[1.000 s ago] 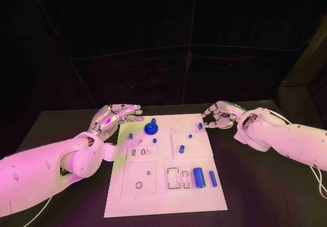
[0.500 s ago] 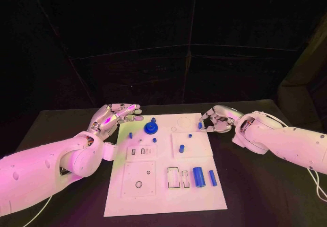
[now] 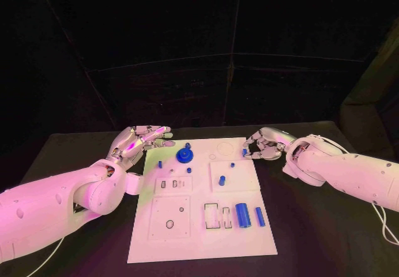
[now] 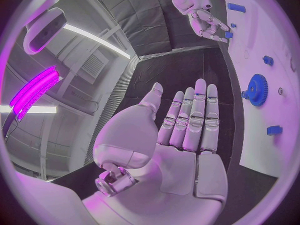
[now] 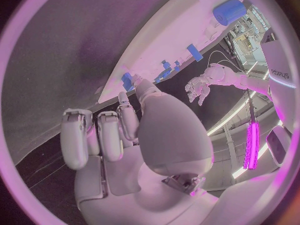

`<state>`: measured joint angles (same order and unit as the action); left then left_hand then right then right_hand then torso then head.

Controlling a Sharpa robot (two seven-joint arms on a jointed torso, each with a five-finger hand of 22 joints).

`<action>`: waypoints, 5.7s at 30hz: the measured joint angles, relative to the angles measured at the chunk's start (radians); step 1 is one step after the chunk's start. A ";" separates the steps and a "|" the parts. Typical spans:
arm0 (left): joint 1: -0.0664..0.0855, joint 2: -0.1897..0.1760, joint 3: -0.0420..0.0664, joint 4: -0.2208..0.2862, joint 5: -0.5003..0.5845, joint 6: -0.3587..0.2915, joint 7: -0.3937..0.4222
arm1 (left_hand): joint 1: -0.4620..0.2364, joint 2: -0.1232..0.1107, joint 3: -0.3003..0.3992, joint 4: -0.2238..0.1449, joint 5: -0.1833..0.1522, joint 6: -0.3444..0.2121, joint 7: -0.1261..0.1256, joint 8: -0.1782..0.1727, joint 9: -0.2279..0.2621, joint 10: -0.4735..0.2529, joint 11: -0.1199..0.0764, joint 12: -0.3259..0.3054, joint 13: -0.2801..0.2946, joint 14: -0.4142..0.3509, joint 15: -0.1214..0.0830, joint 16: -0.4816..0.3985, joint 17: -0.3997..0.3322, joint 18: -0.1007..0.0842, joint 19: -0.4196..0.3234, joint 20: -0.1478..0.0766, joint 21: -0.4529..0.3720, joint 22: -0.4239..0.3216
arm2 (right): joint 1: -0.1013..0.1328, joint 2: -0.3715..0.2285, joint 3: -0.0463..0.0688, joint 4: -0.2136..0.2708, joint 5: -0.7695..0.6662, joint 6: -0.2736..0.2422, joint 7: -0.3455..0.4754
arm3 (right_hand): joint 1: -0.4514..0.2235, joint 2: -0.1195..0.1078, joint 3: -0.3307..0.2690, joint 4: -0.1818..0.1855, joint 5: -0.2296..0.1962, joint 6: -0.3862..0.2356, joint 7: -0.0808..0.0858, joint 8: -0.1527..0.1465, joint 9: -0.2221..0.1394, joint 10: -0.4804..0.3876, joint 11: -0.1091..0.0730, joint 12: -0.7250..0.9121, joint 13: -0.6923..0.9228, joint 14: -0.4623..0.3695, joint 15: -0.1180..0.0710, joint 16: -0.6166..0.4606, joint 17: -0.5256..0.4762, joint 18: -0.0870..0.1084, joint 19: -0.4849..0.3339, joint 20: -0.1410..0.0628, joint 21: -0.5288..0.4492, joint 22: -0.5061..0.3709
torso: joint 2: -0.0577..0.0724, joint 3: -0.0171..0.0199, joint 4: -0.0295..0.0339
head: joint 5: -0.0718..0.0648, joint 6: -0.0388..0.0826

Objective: Assemble the parts on the task board

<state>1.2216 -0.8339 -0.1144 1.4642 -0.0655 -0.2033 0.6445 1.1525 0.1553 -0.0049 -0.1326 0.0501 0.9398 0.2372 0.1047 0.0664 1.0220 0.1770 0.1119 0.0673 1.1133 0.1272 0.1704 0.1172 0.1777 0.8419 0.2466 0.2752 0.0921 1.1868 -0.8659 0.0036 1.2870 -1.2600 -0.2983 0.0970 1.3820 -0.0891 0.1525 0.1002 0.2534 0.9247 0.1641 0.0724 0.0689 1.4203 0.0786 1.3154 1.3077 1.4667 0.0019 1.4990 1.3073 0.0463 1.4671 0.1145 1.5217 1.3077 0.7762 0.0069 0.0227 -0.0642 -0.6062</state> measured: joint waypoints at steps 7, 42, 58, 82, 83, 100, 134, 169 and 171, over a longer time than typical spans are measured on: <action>0.000 0.001 0.000 0.000 0.000 0.001 -0.001 | 0.000 0.000 0.000 0.000 0.000 0.000 0.000 0.000 0.000 0.000 0.000 -0.004 0.000 0.000 0.000 0.000 0.000 0.000 0.000 0.000 0.000 -0.002 | 0.000 0.007 0.000 -0.006 0.001 0.002 0.001 | 0.016 0.016 0.007 -0.013 -0.018 0.022 0.000 0.012 0.002 0.000 0.000 0.004 0.000 0.000 0.000 0.005 0.000 0.000 0.000 0.000 0.000 0.000 | 0.000 0.0000 -0.0002 | -0.002 0.000; 0.000 0.001 0.000 -0.002 0.000 0.007 -0.006 | 0.000 0.000 0.000 0.000 0.000 0.000 0.000 0.000 0.000 0.000 0.000 -0.004 0.000 0.000 0.000 0.000 0.000 0.000 0.000 0.000 0.000 -0.002 | 0.000 0.021 0.000 -0.015 0.009 0.010 0.001 | 0.020 0.052 0.034 -0.046 -0.027 0.126 -0.036 0.058 0.011 0.018 -0.025 0.017 0.000 0.000 -0.015 0.005 0.000 -0.009 -0.004 -0.011 0.001 0.000 | 0.000 0.0008 -0.0002 | -0.004 -0.006; 0.000 -0.003 0.000 0.001 0.000 0.014 -0.007 | 0.000 0.000 0.000 0.000 0.000 0.000 0.000 0.000 0.000 0.000 0.000 -0.004 0.000 0.000 0.000 -0.004 0.000 0.000 0.000 0.000 -0.004 -0.003 | 0.000 0.005 0.000 0.060 0.007 -0.064 -0.041 | 0.003 0.073 0.040 -0.042 -0.039 0.136 -0.039 0.063 0.011 0.018 -0.033 0.017 0.000 -0.002 -0.020 0.009 0.000 -0.008 -0.003 -0.018 0.008 0.000 | -0.001 0.0006 -0.0002 | -0.002 -0.005; 0.001 0.011 0.000 -0.055 0.016 0.017 -0.006 | 0.000 0.000 0.000 0.000 0.000 0.000 0.000 0.000 0.000 0.000 0.000 -0.004 0.000 0.000 0.000 -0.004 0.001 0.000 0.000 0.000 -0.004 -0.004 | 0.009 0.172 0.001 0.241 -0.060 -0.137 -0.242 | -0.006 0.082 0.043 -0.039 -0.044 0.136 -0.039 0.062 0.009 0.018 -0.032 0.017 0.000 -0.002 -0.020 0.009 0.000 -0.008 0.000 -0.022 0.008 0.000 | -0.038 -0.0195 0.0112 | 0.033 -0.030; 0.001 0.013 0.001 -0.057 0.017 0.017 -0.006 | 0.000 0.000 0.000 0.000 0.000 0.000 0.000 0.000 0.000 0.000 0.000 -0.004 0.000 0.000 0.000 -0.004 0.001 0.000 0.000 0.000 -0.004 -0.004 | 0.008 0.180 0.001 0.241 -0.066 -0.135 -0.247 | -0.006 0.082 0.043 -0.039 -0.045 0.136 -0.039 0.062 0.009 0.018 -0.032 0.017 0.000 -0.002 -0.020 0.009 0.000 -0.008 0.000 -0.022 0.008 0.000 | -0.039 -0.0208 0.0132 | 0.034 -0.033; 0.001 0.032 0.000 -0.100 0.035 0.017 -0.004 | 0.000 0.000 0.003 -0.003 0.000 0.000 0.000 0.000 0.000 0.000 0.000 -0.004 0.000 0.000 0.000 -0.004 0.001 0.000 0.000 0.000 -0.004 -0.005 | -0.067 0.309 -0.011 0.200 -0.185 -0.082 -0.328 | -0.010 0.086 0.042 -0.039 -0.047 0.136 -0.039 0.055 0.007 0.018 -0.032 0.017 0.000 -0.002 -0.020 0.009 0.000 -0.008 0.000 -0.022 0.008 0.000 | -0.044 -0.0241 0.0169 | 0.068 -0.058; 0.001 0.041 0.000 -0.109 0.044 0.017 -0.002 | 0.000 0.000 0.003 -0.003 0.000 0.000 0.000 0.000 0.000 0.000 0.000 -0.004 0.000 0.000 0.000 -0.004 0.001 0.000 0.000 0.000 -0.004 -0.004 | -0.090 0.351 -0.013 0.161 -0.278 -0.019 -0.357 | -0.018 0.077 0.042 -0.039 -0.046 0.128 -0.039 0.055 0.007 0.014 -0.036 0.005 0.000 0.002 -0.024 0.009 0.000 -0.008 0.000 -0.022 0.008 0.000 | -0.043 -0.0231 0.0168 | 0.071 -0.065; 0.001 0.046 0.000 -0.116 0.045 0.020 -0.003 | 0.000 0.000 0.003 -0.003 0.000 0.000 0.000 0.000 0.000 0.000 0.000 -0.004 0.000 0.004 0.004 -0.004 0.002 0.000 0.000 0.000 -0.004 -0.006 | -0.091 0.351 -0.010 0.174 -0.355 0.030 -0.411 | -0.028 0.067 0.040 -0.037 -0.046 0.127 -0.037 0.054 0.005 0.014 -0.036 0.000 0.000 0.002 -0.024 0.009 0.000 -0.008 0.000 -0.022 0.008 0.000 | -0.043 -0.0229 0.0173 | 0.074 -0.075; 0.001 0.046 0.000 -0.116 0.045 0.020 -0.003 | 0.000 0.000 0.003 -0.003 0.000 0.000 0.000 0.000 0.000 0.000 0.000 -0.004 0.000 0.004 0.004 -0.004 0.002 0.000 0.000 0.000 -0.004 -0.006 | -0.092 0.352 -0.010 0.173 -0.358 0.031 -0.415 | -0.028 0.067 0.040 -0.037 -0.046 0.127 -0.037 0.054 0.005 0.014 -0.036 0.000 0.000 0.002 -0.024 0.009 0.000 -0.008 0.000 -0.022 0.008 0.000 | -0.043 -0.0229 0.0173 | 0.074 -0.075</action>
<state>1.2224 -0.7881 -0.1141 1.3479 -0.0203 -0.1832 0.6415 1.1525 0.1553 -0.0022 -0.1353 0.0501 0.9398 0.2372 0.1047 0.0664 1.0220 0.1770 0.1082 0.0674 1.1169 0.1309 0.1665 0.1192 0.1777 0.8420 0.2466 0.2712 0.0862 1.0952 -0.5135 -0.0066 1.4602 -1.6176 -0.2673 -0.3184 1.3536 -0.0222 0.1922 0.0633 0.2070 1.0520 0.1270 0.1269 0.0734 1.4345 0.0427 1.3154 1.3077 1.4687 -0.0217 1.5080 1.3073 0.0383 1.4671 0.0928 1.5296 1.3073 0.7336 -0.0160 0.0400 0.0102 -0.6810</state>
